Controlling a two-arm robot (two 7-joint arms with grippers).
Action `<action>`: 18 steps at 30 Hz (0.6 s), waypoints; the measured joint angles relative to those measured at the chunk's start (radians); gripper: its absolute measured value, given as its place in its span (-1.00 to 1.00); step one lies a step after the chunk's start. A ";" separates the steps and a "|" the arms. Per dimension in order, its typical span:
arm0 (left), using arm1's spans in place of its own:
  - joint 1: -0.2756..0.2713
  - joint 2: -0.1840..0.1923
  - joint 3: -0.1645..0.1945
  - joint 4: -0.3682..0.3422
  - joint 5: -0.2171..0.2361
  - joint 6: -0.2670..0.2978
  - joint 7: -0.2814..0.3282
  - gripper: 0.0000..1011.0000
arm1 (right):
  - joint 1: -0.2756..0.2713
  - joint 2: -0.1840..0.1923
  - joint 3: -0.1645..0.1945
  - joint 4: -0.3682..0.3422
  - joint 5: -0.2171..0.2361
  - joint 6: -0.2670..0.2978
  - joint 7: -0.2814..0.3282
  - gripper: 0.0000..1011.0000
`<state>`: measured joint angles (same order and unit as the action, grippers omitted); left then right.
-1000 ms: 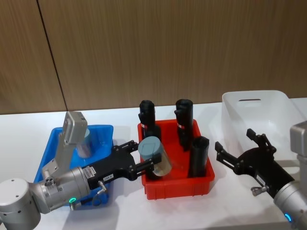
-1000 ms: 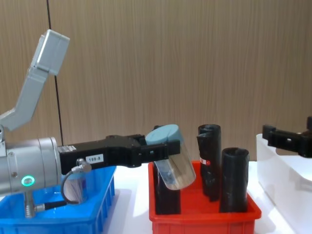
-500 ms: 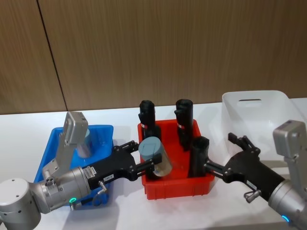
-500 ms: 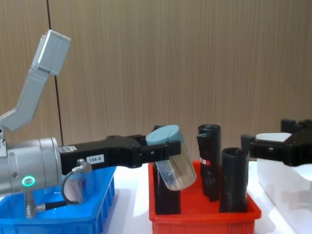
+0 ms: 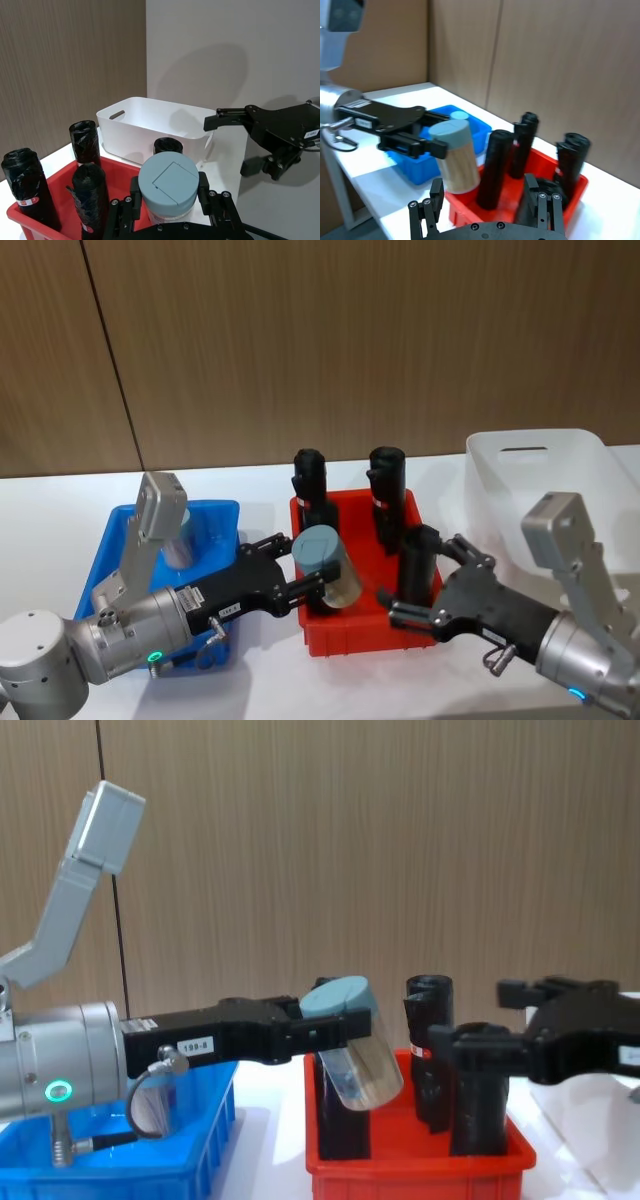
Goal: Pick the cotton swabs from the blue box and place them into the white box.
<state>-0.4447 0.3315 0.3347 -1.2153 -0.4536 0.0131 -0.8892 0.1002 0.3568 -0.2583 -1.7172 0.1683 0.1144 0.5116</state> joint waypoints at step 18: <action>0.000 0.000 0.000 0.000 0.000 0.000 0.000 0.31 | 0.100 -0.055 -0.044 0.103 -0.050 0.011 0.151 0.98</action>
<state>-0.4446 0.3315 0.3346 -1.2154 -0.4537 0.0131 -0.8890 0.1998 0.3016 -0.3026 -1.6142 0.1184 0.1251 0.6628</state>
